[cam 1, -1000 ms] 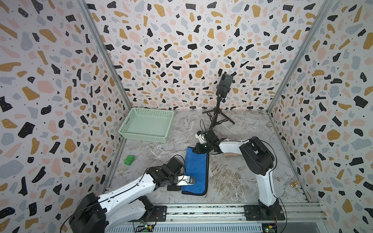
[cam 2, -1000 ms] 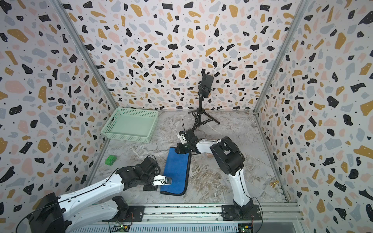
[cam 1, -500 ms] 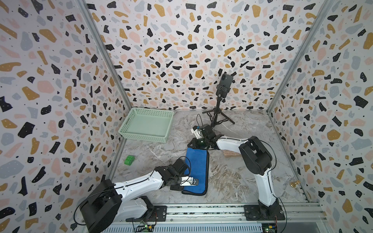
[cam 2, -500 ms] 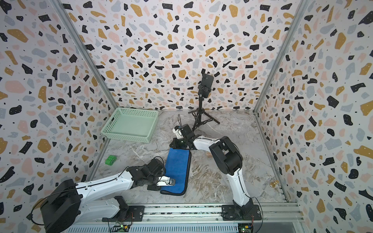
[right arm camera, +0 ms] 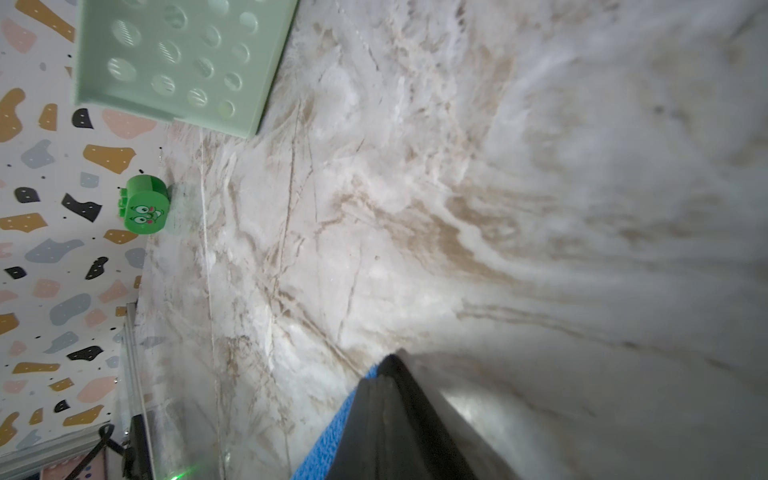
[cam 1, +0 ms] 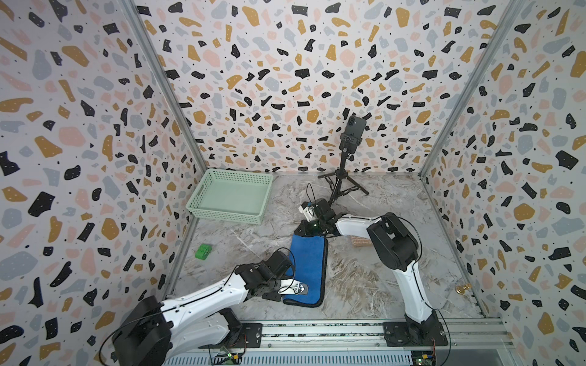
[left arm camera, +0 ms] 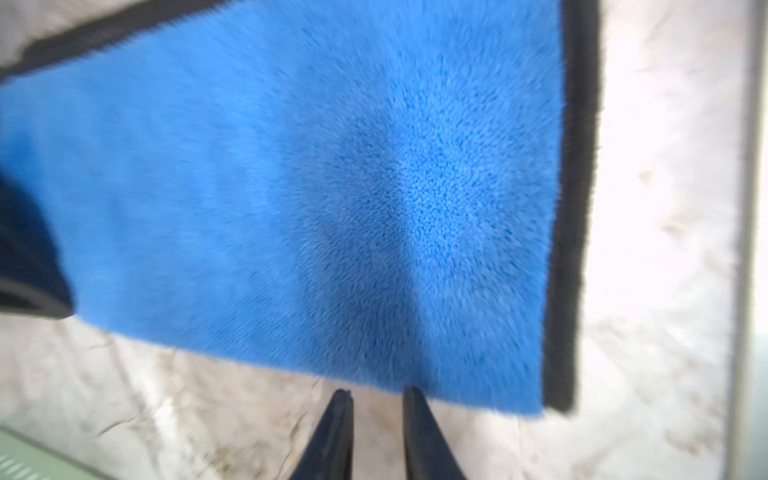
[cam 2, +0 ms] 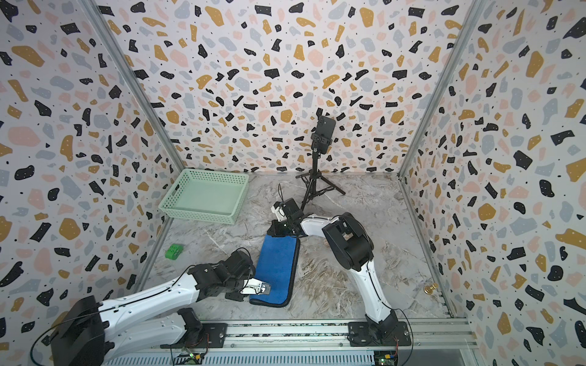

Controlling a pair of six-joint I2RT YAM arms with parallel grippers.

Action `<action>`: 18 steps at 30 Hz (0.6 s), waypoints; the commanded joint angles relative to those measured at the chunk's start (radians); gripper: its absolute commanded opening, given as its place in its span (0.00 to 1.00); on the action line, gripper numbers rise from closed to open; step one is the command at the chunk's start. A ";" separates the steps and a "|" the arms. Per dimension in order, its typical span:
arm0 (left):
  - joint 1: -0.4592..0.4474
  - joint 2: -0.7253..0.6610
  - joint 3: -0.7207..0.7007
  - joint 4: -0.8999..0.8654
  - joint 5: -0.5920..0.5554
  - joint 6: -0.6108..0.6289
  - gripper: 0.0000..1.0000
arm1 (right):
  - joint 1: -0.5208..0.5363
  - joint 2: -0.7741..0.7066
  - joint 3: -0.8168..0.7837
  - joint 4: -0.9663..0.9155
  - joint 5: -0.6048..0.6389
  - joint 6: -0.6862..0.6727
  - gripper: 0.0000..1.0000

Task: Fold the square dishcloth
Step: Smooth out the cleaning item at the center of the board.

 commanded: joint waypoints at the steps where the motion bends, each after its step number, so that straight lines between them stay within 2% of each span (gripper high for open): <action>1: -0.004 -0.068 0.066 -0.111 0.077 -0.018 0.29 | 0.008 -0.110 -0.037 -0.044 0.041 -0.042 0.01; 5: -0.013 -0.050 0.055 -0.113 0.123 -0.033 0.27 | 0.031 -0.220 -0.146 -0.024 0.107 -0.079 0.02; 11: -0.046 0.081 0.004 -0.037 0.095 -0.029 0.09 | 0.044 -0.312 -0.314 0.049 0.120 -0.069 0.01; 18: -0.115 0.165 -0.051 -0.001 0.016 -0.022 0.09 | 0.044 -0.342 -0.367 0.023 0.109 -0.070 0.00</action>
